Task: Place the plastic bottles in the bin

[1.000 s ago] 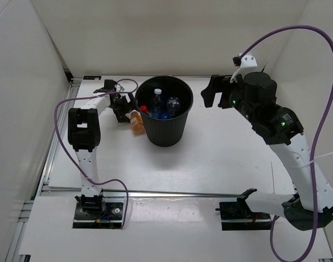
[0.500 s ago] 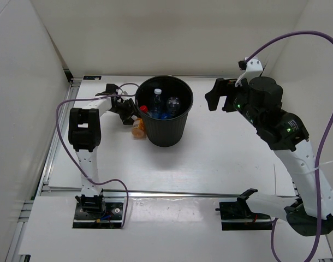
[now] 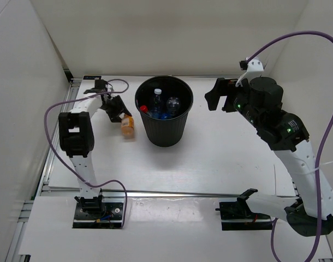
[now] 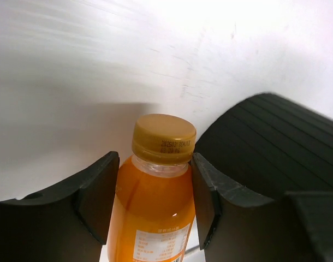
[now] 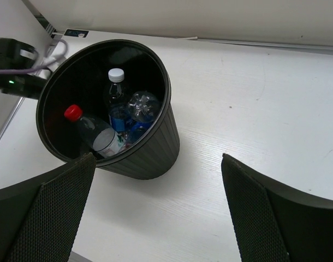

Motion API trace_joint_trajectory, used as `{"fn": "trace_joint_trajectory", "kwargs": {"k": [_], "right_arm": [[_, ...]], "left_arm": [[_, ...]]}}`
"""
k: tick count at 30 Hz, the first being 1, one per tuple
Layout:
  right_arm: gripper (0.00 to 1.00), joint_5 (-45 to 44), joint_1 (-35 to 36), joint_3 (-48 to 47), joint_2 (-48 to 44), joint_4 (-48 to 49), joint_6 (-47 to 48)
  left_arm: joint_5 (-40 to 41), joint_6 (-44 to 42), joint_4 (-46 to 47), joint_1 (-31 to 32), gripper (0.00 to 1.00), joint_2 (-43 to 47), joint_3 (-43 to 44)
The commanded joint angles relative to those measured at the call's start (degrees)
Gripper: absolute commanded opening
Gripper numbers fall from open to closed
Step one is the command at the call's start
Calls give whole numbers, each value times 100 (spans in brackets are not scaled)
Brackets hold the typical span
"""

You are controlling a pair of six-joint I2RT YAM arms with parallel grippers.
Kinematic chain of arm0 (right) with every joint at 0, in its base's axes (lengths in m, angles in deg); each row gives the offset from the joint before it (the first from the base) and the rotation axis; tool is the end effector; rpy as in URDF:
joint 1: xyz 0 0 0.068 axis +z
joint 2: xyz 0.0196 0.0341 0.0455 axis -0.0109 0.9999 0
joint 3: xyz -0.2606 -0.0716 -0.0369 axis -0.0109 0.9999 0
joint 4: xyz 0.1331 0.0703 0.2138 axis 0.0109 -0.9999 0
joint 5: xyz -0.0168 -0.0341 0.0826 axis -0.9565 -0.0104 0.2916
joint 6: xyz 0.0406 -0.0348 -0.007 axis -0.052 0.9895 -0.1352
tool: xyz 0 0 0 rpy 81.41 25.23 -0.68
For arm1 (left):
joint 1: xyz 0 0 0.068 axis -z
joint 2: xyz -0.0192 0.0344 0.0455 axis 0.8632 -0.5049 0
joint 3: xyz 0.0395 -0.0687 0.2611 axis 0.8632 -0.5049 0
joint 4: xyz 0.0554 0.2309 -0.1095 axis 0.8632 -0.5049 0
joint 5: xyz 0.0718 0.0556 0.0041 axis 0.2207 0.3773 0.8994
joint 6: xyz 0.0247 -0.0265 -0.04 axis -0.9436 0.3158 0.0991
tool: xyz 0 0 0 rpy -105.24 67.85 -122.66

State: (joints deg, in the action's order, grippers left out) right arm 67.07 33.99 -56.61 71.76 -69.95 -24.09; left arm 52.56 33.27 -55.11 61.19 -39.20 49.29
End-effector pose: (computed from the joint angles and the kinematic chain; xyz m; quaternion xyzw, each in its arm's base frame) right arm 0.1650 0.1029 0.4989 -0.0466 0.7738 0.1746 0.6071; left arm 0.4317 -0.0260 0.1721 -0.1983 0.9441 -0.2434 0.1006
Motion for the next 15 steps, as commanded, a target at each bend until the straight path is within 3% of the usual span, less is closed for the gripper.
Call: {"fn": "trace_joint_trajectory", "kwargs": {"k": [1,8,10,15], "right_arm": [[99,31,-16,84,-141,41,-176],[99,83,-16,259,-316,-11,-580],[99,31,-16,400,-378,-12,-782],[99,-180,-16,707,-676,-65,-1143]], "left_arm": [[666,23,-310,-414,10,1084,367],[606,313,-469,-530,10,1973,1491],[379,244,-390,-302,10,2036,2097],[184,102,189,698,10,2465,2415]]}}
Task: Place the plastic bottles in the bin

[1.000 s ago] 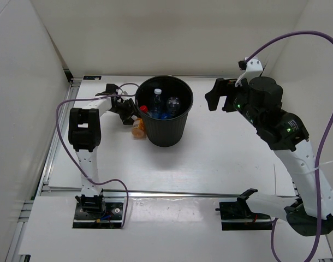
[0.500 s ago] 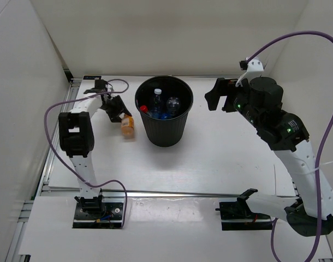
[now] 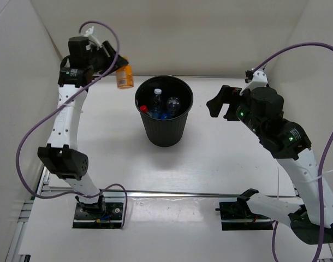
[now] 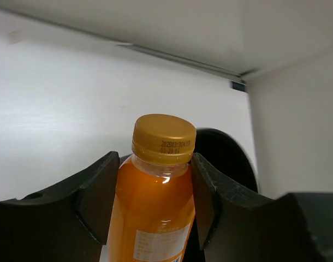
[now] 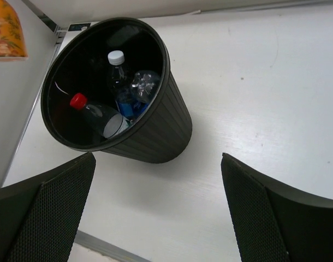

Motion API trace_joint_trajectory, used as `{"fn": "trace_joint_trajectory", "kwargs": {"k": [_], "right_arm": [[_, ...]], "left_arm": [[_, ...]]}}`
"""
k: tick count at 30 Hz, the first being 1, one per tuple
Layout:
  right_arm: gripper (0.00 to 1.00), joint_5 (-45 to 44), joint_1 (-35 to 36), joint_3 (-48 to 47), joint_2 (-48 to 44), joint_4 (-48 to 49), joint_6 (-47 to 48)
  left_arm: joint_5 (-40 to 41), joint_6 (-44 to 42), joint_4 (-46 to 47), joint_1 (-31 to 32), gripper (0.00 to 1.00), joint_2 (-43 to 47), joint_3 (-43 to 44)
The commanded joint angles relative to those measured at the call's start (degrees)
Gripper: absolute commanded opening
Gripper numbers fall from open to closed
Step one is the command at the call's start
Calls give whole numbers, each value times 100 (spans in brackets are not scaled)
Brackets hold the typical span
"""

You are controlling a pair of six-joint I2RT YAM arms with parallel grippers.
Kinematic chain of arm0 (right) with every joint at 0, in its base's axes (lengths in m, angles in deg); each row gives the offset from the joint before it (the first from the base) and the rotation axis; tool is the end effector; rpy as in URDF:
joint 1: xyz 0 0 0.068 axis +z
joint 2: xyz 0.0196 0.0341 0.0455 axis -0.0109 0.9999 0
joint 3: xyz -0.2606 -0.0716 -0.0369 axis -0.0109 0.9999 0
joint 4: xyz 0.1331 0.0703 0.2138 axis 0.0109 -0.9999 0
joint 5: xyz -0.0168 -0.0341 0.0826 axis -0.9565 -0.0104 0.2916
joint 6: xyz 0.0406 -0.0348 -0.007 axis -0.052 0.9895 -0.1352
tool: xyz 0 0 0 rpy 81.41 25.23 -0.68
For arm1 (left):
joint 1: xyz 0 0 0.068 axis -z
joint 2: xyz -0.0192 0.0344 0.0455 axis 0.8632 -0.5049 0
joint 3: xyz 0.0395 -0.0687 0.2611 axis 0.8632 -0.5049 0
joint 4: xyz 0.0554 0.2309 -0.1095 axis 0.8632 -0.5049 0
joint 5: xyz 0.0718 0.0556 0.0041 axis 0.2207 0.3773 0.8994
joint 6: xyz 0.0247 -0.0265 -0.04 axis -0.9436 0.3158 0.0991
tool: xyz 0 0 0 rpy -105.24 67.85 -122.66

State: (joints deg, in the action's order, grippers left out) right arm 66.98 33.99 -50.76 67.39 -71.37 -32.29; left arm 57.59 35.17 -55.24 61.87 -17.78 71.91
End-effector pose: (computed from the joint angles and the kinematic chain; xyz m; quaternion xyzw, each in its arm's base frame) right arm 0.1530 0.0945 0.4792 0.0054 0.7904 0.2056 0.5771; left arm 0.3793 -0.0263 0.4452 -0.1264 0.8358 -0.2852 0.4519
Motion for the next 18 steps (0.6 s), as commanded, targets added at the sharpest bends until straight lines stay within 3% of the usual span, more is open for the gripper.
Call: {"fn": "trace_joint_trajectory", "kwargs": {"k": [1,4,8,11,12,13,14,15,18], "right_arm": [[99,-172,-16,200,-301,77,-411],[99,-224,-16,254,-354,-36,-586],[99,-338,-16,359,-556,-90,-658],[99,-339,-16,421,-696,-142,-658],[99,-408,-16,473,-697,-142,-658],[99,-409,-16,474,-749,-142,-710],[99,-461,-16,474,-750,-221,-710],[99,-462,-16,474,-819,-221,-710],[99,-671,-16,526,-873,-502,-859]], "left_arm": [[-319,-88,203,789,10,324,154],[-319,-254,265,1317,10,211,355],[-380,-492,265,1635,19,-115,435],[-267,-553,265,1802,45,-177,382],[-214,-554,265,1802,58,-177,321],[-213,-554,265,1854,77,-177,321],[-126,-554,265,1855,84,-177,251],[-21,-554,265,1855,100,-90,172],[102,-554,212,1855,100,191,-109]]}}
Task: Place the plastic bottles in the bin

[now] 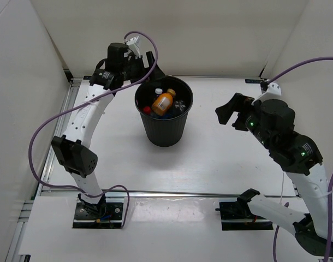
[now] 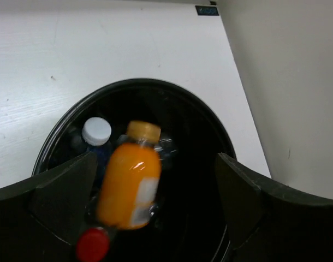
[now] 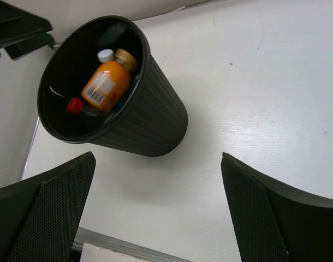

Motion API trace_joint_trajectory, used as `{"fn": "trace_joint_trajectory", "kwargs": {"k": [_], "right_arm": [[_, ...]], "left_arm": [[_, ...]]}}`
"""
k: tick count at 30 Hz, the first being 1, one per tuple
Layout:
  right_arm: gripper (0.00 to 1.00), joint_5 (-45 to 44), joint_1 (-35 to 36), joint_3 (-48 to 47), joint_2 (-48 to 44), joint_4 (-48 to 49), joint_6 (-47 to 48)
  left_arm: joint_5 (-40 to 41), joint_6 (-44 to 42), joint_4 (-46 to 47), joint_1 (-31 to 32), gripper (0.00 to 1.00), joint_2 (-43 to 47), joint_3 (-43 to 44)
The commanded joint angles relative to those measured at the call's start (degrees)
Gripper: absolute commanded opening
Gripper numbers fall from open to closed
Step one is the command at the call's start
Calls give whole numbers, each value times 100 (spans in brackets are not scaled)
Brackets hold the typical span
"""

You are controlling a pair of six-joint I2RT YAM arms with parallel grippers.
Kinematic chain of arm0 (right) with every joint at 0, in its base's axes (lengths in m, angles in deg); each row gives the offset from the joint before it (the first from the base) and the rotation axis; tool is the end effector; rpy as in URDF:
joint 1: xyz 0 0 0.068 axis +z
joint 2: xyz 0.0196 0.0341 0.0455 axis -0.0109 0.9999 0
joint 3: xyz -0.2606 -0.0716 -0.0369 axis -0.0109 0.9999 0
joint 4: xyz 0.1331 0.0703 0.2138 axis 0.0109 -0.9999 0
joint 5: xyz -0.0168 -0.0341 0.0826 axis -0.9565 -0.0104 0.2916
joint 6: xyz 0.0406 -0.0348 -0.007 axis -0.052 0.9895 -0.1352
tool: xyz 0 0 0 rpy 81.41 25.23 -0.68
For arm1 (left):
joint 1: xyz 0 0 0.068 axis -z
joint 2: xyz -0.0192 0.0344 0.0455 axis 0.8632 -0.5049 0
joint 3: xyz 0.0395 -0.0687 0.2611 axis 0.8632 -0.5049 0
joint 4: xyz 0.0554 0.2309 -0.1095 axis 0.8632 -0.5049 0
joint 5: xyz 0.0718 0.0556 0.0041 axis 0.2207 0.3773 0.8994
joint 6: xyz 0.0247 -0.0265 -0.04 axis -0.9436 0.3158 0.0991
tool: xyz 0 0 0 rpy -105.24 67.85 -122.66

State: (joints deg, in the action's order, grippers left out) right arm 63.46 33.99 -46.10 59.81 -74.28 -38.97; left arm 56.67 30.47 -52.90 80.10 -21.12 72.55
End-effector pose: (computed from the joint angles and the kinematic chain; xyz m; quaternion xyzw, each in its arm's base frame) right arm 0.1228 0.0712 0.4690 0.0700 0.7858 0.2171 0.5749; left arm 0.3706 -0.1511 0.4312 0.0459 0.8448 -0.3416 0.4092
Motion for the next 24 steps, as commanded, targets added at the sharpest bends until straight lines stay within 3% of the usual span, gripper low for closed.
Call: {"fn": "trace_joint_trajectory", "kwargs": {"k": [1,7,8,9,11,15,20,24], "right_arm": [[99,-408,-16,61,-114,-299,-269],[99,-514,-16,-62,-62,-641,-270],[99,-514,-16,-62,-62,-643,-209],[99,-514,-16,-62,-1,-730,-208],[99,-462,-68,-62,52,-827,-147],[99,-461,-68,156,105,-1038,-94],[99,-636,-68,464,158,-1152,-146],[99,-891,-68,518,368,-1380,-339]], "left_arm": [[377,-136,-74,32,100,770,-313],[2282,-146,-435,32,100,2308,-2104],[3157,-145,-435,32,100,3042,-2472],[3592,-145,-348,32,100,3423,-3268],[4644,-93,-181,-39,100,4484,-4019],[5573,-162,-119,-153,100,5621,-5348],[6477,353,-601,-153,100,6292,-6219],[7892,1110,-866,-153,100,6547,-6694]]}}
